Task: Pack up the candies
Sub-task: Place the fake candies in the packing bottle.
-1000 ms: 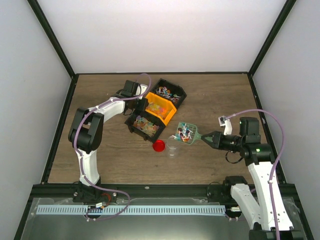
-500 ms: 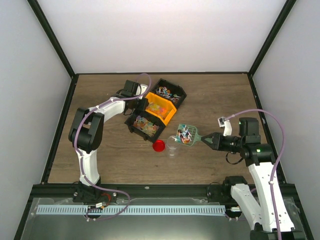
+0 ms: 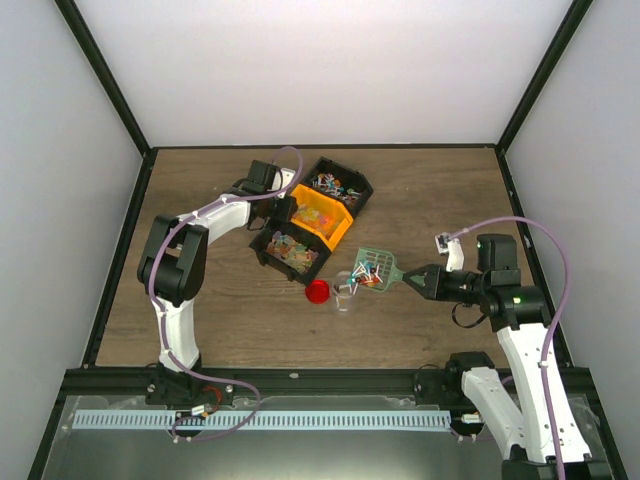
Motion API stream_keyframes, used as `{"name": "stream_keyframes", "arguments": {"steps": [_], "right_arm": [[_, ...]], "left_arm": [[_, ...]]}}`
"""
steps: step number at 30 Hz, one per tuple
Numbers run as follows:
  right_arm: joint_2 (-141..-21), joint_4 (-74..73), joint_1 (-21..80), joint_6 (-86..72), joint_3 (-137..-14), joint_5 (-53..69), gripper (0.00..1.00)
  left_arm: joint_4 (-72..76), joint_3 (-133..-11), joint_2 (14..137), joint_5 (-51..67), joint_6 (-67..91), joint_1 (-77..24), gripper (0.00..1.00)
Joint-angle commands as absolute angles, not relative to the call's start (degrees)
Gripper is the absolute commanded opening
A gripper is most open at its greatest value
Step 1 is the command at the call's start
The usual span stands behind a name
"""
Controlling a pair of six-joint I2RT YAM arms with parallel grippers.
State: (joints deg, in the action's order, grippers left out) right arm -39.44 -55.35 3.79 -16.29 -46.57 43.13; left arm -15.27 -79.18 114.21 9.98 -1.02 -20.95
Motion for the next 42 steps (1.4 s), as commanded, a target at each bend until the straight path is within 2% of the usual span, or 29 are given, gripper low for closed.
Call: {"name": "stream_keyframes", "arguments": {"steps": [1,42], "right_arm": [[-39.2,-56.1,4.7,-15.3,-49.4,42.4,0.01],[-41.1,-56.2,5.0,-14.8,-52.1,43.9,0.01]], "left_arm": [[-18.2,-79.4,116.5,10.3,-1.1,-21.2,0.45],[-18.0,-79.4,117.3,10.3,-1.2,-21.2,0.44]]}}
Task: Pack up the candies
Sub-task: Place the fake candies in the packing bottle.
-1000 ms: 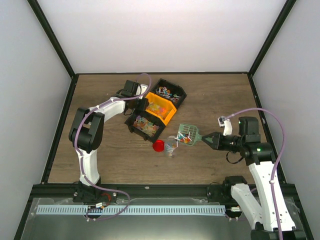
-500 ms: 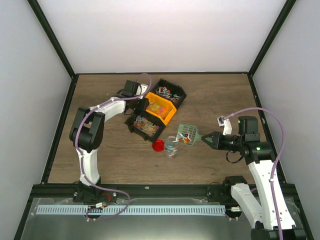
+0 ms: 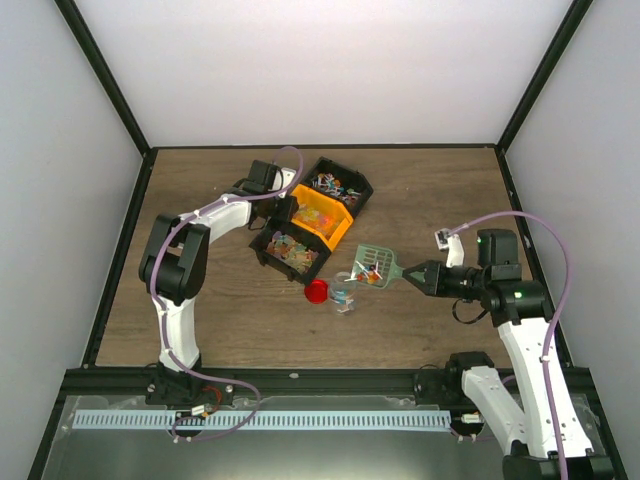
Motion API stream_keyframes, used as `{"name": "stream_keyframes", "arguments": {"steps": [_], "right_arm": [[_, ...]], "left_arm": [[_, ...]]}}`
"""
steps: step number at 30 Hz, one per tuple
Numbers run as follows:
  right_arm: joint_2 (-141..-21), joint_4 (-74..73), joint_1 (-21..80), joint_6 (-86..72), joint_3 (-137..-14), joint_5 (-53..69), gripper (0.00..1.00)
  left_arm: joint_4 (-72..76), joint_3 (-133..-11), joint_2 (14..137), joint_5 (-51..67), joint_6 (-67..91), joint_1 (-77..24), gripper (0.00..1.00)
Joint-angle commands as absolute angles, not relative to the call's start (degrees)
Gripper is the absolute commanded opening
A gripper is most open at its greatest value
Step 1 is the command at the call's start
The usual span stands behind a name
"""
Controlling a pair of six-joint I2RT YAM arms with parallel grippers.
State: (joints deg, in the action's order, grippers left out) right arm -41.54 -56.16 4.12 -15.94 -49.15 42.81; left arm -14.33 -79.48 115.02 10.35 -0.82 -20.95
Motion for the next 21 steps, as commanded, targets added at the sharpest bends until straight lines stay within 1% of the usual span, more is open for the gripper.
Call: {"name": "stream_keyframes", "arguments": {"steps": [1,8,21], "right_arm": [[-41.2,-56.3,5.0,-14.7,-52.1,43.9,0.01],[-41.1,-57.3,5.2,-14.1,-52.8,41.9,0.01],[-41.4,-58.0,5.5,-14.0,-53.9,42.2,0.01]], "left_arm": [[-18.0,-79.5,117.3,10.3,-1.2,-21.2,0.44],[-18.1,-79.5,117.4,10.3,-1.2,-21.1,0.44],[-18.1,-79.5,117.6,10.3,-1.2,-21.1,0.44]]}}
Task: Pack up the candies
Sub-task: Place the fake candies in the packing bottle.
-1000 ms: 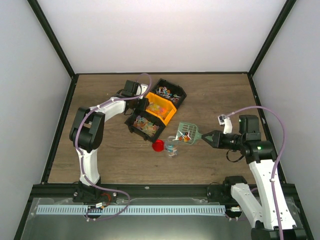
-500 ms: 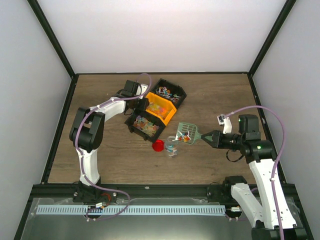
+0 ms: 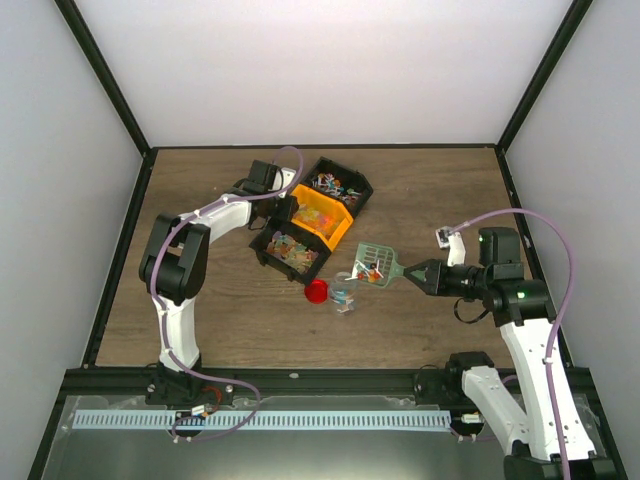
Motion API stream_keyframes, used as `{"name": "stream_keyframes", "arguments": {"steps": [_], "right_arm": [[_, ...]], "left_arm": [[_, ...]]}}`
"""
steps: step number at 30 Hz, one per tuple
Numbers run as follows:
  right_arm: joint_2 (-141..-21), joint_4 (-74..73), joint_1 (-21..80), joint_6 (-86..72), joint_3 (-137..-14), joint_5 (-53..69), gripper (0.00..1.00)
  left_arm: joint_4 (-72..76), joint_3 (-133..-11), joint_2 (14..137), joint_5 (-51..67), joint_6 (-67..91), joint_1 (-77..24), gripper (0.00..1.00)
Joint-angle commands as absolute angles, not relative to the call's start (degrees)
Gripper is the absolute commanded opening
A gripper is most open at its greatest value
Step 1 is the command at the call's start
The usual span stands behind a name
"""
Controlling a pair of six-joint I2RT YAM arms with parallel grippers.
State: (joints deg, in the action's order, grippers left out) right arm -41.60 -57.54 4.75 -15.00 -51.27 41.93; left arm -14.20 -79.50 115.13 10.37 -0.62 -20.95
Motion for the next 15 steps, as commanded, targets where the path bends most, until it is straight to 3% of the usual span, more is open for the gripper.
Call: {"name": "stream_keyframes", "arguments": {"steps": [1,15], "right_arm": [[-41.4,-58.2,5.5,-14.0,-54.1,42.1,0.01],[-41.9,-60.1,6.3,-13.6,-55.2,40.3,0.01]], "left_arm": [[-18.1,-79.5,117.6,10.3,-1.2,-21.1,0.44],[-17.8,-79.5,117.9,10.4,-1.1,-21.1,0.44]]}}
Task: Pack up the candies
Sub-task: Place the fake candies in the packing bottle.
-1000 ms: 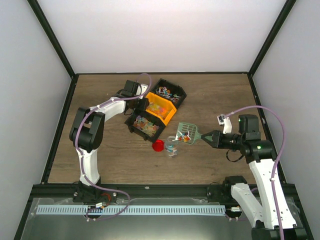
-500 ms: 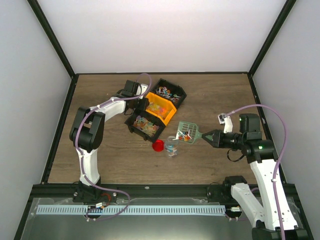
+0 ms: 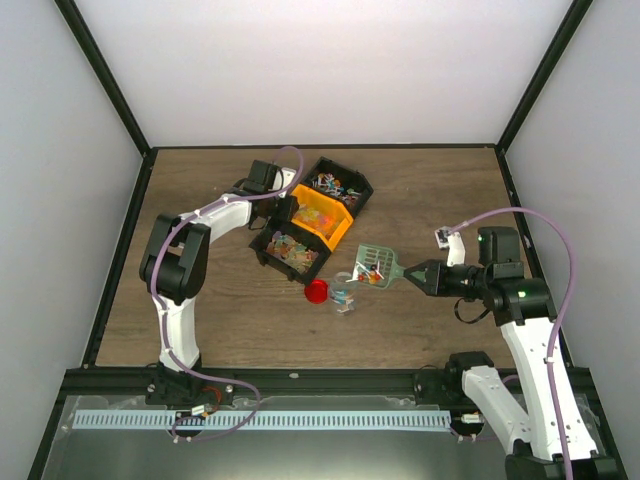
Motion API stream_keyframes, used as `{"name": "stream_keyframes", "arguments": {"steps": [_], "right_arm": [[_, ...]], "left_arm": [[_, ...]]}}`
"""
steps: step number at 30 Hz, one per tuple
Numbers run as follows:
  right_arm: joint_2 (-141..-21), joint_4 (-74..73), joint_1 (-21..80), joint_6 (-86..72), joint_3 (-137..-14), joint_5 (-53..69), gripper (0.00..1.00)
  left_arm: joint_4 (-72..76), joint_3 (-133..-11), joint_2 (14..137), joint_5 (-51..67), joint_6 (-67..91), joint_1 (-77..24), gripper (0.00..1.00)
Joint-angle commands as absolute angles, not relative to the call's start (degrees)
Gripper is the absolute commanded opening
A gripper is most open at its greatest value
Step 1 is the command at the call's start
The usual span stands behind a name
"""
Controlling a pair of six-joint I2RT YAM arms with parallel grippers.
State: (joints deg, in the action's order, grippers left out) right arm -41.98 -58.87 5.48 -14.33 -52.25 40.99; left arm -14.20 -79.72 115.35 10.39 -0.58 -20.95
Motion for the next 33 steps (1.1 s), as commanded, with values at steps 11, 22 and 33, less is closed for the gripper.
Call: {"name": "stream_keyframes", "arguments": {"steps": [11,22,33], "right_arm": [[-42.0,-61.1,6.5,-13.5,-56.2,39.7,0.01],[-44.5,-60.0,7.8,-12.9,-57.1,40.1,0.01],[-45.8,-60.3,9.2,-12.4,-58.1,40.1,0.01]], "left_arm": [[-17.7,-79.4,118.0,10.5,-1.1,-21.1,0.44],[-17.6,-79.3,118.2,10.3,-1.1,-21.2,0.44],[-17.7,-79.3,118.6,9.9,-1.2,-21.1,0.44]]}}
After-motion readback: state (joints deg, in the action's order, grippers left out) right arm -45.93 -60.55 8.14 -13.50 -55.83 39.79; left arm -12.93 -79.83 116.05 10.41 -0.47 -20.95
